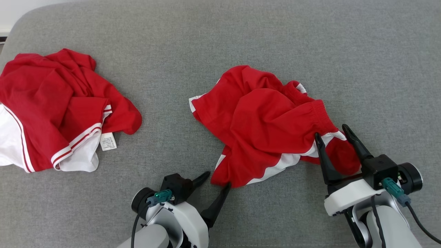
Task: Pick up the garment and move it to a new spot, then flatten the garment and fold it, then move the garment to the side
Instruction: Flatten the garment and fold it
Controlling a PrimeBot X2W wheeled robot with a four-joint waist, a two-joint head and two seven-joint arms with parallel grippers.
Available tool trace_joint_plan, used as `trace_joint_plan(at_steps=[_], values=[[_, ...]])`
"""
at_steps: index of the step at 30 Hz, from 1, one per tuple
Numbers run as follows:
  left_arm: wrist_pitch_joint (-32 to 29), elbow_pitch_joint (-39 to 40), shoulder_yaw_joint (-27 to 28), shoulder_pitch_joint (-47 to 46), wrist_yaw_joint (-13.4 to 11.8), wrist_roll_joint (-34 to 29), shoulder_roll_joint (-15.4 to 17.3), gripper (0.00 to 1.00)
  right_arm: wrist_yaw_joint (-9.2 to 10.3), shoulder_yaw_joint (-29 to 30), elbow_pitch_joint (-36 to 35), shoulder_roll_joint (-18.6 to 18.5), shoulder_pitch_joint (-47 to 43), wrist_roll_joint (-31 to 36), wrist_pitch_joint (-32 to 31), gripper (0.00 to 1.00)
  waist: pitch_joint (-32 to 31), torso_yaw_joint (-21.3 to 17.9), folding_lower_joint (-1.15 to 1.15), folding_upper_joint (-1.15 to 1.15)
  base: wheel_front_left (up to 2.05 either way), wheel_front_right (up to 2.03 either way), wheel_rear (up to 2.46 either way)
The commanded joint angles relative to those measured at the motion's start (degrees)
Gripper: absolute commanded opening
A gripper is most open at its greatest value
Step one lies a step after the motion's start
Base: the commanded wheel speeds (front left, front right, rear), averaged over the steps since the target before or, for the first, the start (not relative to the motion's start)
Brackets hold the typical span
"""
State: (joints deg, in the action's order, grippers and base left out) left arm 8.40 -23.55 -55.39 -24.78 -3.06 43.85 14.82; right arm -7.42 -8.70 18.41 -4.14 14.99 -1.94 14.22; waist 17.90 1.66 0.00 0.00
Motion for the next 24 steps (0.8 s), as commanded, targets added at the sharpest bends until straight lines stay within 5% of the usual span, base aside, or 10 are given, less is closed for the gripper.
trace_joint_plan(at_steps=[1,7,8,9,10,12,24], values=[[0.53,-0.05,1.49,-1.93,0.22,-0.40,0.57,1.00,-0.07,-1.54,-1.00,-0.20,1.06,0.10,0.78,1.00,0.28,-0.05,0.00,0.00,0.00,0.00,0.00],[1.63,-2.69,1.18,-3.27,1.21,-0.69,-0.45,1.00,-0.07,-2.11,-1.05,-0.10,1.57,0.18,0.78,1.00,0.79,0.07,0.00,0.00,0.00,0.00,0.00],[1.78,-2.86,1.14,-3.29,1.34,-0.64,-0.58,1.00,-0.07,-2.15,-1.08,-0.10,1.61,0.18,0.78,0.90,0.78,0.08,0.00,0.00,0.00,0.00,0.00],[1.93,-2.93,1.10,-3.30,1.47,-0.60,-0.68,0.76,-0.07,-2.13,-1.13,-0.09,1.62,0.18,0.78,0.31,0.76,0.10,0.00,0.00,0.00,0.00,0.00],[2.09,-2.80,1.11,-3.22,1.84,-0.35,-0.82,0.43,-0.07,-2.11,-1.18,-0.09,1.60,0.14,0.78,0.00,0.71,0.14,0.00,0.00,0.00,0.00,0.00],[2.38,-2.44,1.15,-3.14,2.06,-0.19,-0.85,0.00,-0.07,-1.86,-1.55,-0.12,1.46,0.03,0.78,0.00,0.56,0.20,0.00,0.00,0.00,0.00,0.00],[-0.50,7.57,3.38,-0.46,2.09,4.39,3.02,0.00,-0.07,-0.79,-5.23,-0.62,-1.65,-2.88,0.78,0.00,-1.35,0.32,0.00,0.00,0.00,0.00,0.00]])
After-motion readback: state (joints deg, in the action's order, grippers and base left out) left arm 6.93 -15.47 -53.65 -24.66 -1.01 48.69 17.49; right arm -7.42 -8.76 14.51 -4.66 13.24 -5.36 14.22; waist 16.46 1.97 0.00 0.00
